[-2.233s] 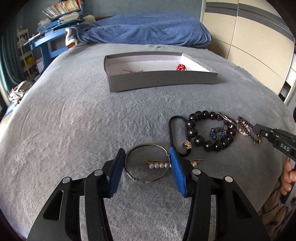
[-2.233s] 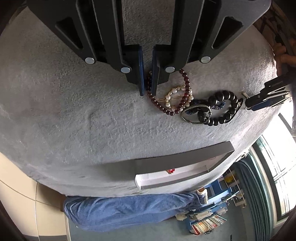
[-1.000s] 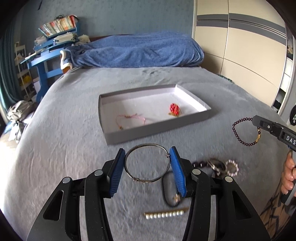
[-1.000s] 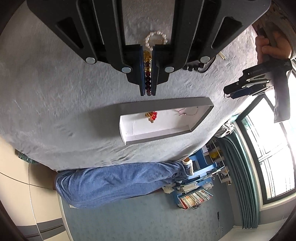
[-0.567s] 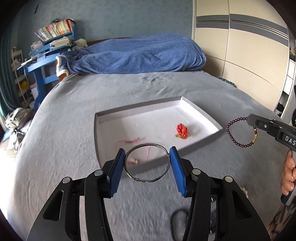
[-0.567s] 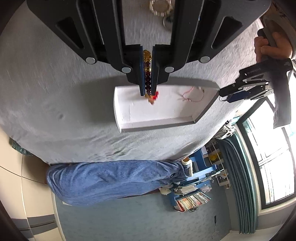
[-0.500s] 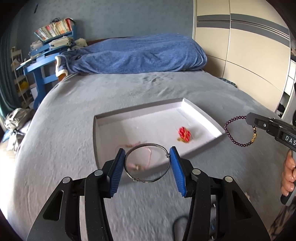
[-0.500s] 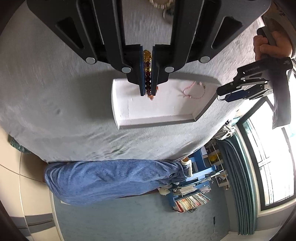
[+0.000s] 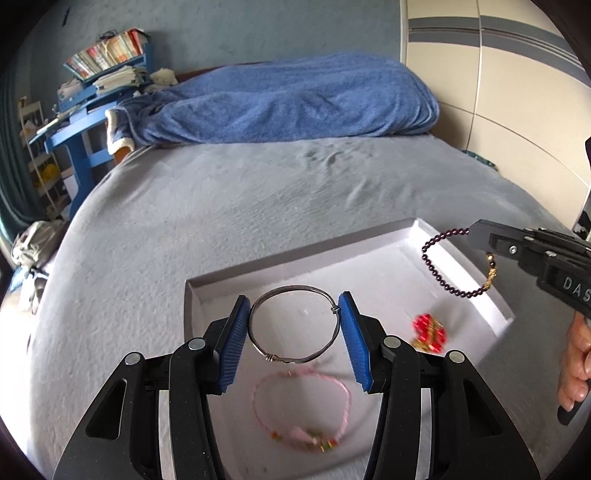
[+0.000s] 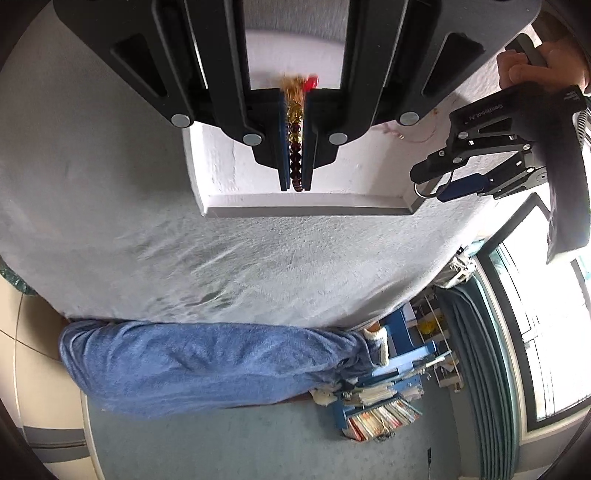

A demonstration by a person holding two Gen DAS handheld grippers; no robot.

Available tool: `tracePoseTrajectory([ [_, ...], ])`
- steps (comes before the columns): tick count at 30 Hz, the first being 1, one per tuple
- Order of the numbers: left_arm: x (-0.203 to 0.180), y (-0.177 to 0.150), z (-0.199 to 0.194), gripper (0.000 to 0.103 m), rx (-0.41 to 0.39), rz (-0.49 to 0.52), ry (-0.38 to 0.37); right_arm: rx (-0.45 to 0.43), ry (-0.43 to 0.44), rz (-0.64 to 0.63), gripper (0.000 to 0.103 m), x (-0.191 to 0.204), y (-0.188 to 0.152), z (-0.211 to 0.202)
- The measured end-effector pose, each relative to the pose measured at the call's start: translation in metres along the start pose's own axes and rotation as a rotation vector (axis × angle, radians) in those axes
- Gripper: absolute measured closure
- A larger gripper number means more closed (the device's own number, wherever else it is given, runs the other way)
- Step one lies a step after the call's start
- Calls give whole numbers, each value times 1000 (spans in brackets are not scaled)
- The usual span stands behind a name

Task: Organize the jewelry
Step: 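Carry the bangle and bead bracelet into the tray and open both tools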

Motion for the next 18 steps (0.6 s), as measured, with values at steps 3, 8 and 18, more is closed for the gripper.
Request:
tracePoseTrajectory([
  [3,3,1,19,52,33,-6,-11,33,-7,2,97,-1,3,23],
  [8,1,-8,47,52,106,6,-25,96,-32,6,97,-8,2,56],
  [18,-7,-21,59,48,154,-5,-31,157,-93,18,95,-30,-9,75],
])
Point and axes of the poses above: each gripper's, at about its wrist camera, not at the fingertips, and z roughly the way its jaws point, x to its left, y to its top, the point moved 9 cm from there along z, roughly the way its jaws point, and after that the axes turned 15 degrees about z, right-handed, at the moved point
